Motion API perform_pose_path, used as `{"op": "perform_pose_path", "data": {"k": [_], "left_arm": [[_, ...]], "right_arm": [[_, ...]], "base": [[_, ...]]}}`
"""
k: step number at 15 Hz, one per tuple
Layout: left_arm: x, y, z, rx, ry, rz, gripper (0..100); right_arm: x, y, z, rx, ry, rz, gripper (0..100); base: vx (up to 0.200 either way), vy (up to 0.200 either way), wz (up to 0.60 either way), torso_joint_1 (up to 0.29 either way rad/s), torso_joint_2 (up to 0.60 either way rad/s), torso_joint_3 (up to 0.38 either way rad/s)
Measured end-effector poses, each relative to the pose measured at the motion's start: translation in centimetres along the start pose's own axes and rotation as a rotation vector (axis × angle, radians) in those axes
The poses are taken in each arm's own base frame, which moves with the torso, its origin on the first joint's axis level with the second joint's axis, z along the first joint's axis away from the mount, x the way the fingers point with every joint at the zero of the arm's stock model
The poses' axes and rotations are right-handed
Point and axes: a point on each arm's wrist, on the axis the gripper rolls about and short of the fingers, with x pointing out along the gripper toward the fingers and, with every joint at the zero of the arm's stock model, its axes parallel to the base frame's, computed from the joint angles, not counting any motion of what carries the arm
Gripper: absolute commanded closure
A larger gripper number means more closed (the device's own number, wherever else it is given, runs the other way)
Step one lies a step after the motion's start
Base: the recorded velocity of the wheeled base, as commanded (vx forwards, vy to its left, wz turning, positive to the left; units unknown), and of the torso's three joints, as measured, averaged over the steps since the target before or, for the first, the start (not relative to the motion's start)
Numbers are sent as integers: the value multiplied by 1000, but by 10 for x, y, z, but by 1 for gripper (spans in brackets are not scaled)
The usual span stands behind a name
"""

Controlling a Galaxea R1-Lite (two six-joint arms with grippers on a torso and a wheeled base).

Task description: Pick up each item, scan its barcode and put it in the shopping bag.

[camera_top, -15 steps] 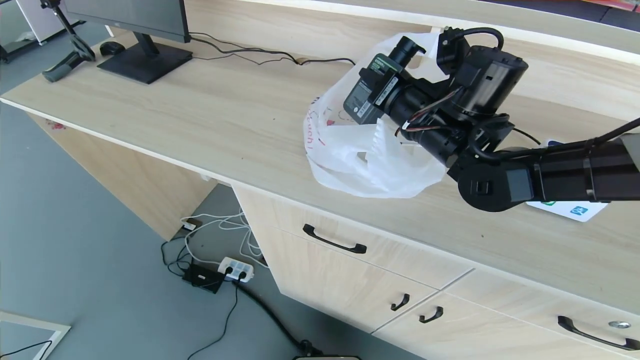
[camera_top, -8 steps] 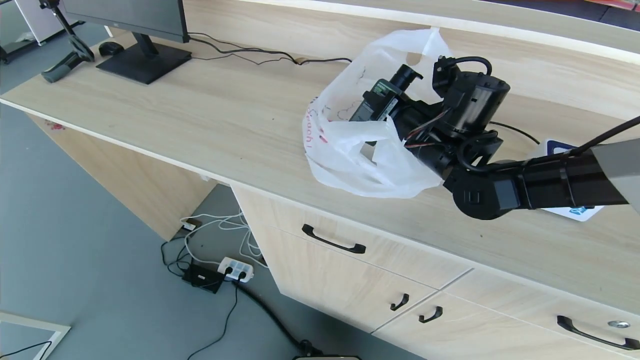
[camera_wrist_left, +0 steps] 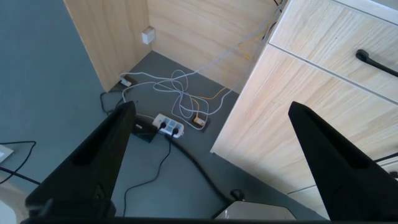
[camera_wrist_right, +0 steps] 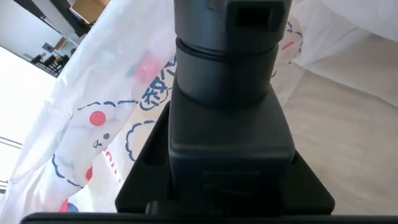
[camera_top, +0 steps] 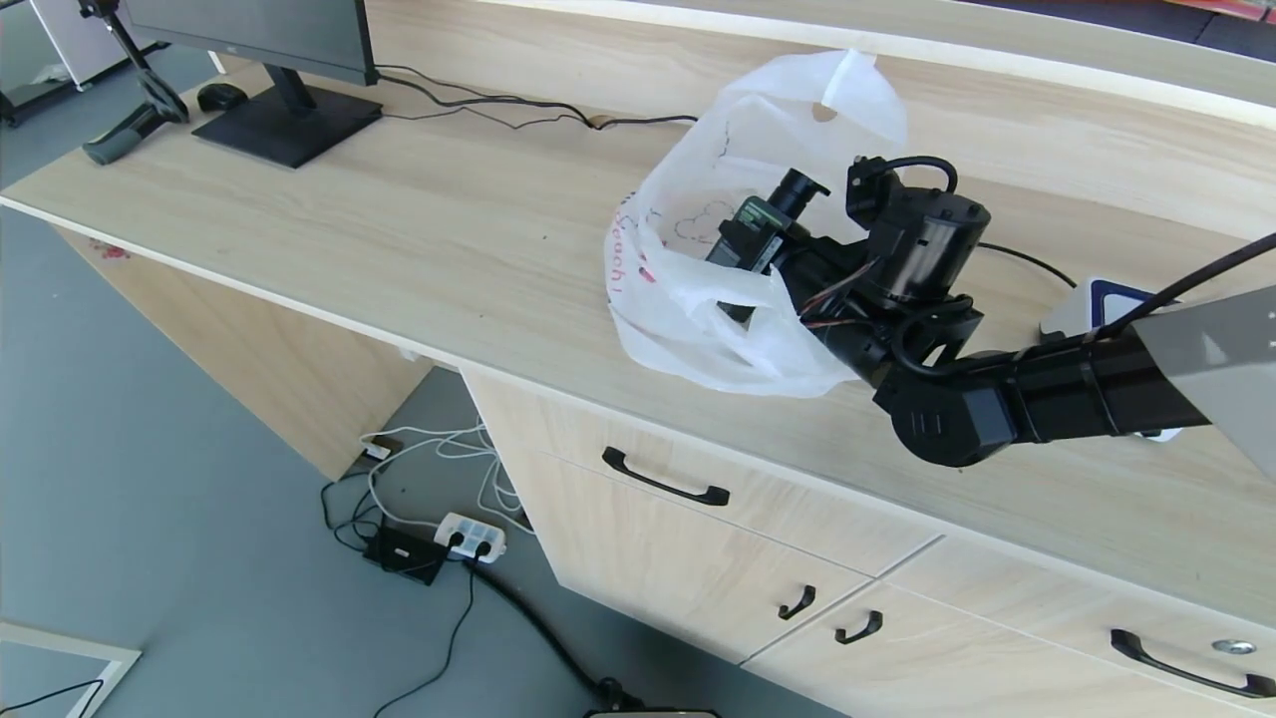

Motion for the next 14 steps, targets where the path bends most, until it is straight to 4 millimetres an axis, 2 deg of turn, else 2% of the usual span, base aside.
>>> {"op": "perform_pose_path", "data": {"k": [1,7,10,14], "left_arm": [[0,0,0,0,0,0,0],[0,0,0,0,0,-1,0],[0,0,0,0,0,0,0],[0,0,0,0,0,0,0]], "right_arm": [[0,0,-1,0,0,0,0],[1,0,0,-70,-46,9,0],[1,-4,5,-214,-80,-6,0],[0,-5,22,-402,-136,-17,0]], "base": [[0,0,0,0,0,0],[0,0,0,0,0,0],[0,0,0,0,0,0],[0,0,0,0,0,0]]}}
